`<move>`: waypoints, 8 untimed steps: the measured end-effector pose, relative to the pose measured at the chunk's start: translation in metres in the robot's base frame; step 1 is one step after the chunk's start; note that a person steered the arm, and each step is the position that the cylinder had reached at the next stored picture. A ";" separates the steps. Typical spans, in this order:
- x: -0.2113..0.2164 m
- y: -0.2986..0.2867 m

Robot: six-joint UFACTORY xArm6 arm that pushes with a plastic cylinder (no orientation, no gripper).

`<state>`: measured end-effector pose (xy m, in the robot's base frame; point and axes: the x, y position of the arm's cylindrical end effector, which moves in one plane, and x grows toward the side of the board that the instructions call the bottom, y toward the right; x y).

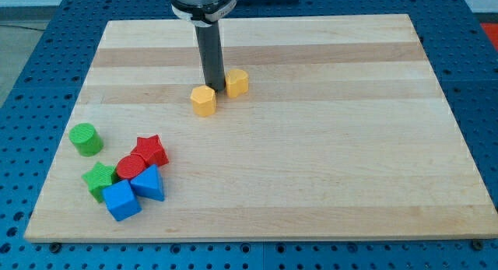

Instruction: Move the hexagon to the right of the heart

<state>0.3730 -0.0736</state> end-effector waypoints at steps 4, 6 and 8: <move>0.043 -0.083; 0.049 -0.062; 0.033 -0.068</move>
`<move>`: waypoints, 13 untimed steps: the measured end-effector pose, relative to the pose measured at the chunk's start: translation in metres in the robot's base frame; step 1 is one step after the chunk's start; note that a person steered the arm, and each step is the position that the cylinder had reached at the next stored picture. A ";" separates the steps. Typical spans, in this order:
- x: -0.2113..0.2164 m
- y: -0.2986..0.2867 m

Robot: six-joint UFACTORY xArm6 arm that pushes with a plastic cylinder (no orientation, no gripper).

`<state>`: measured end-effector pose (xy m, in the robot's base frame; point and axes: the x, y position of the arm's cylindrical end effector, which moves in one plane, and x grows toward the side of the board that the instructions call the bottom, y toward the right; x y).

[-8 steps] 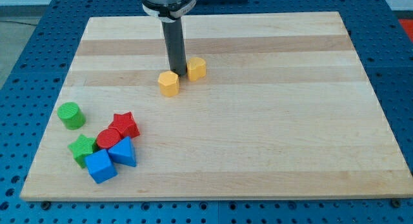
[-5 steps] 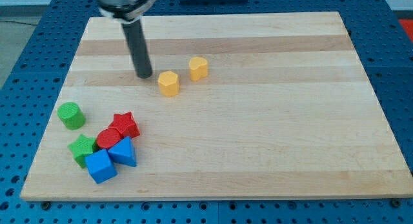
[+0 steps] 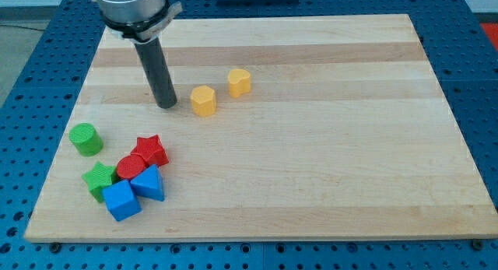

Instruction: Move the hexagon to the right of the heart

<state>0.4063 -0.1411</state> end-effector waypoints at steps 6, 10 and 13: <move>0.046 0.156; 0.024 0.163; 0.005 0.160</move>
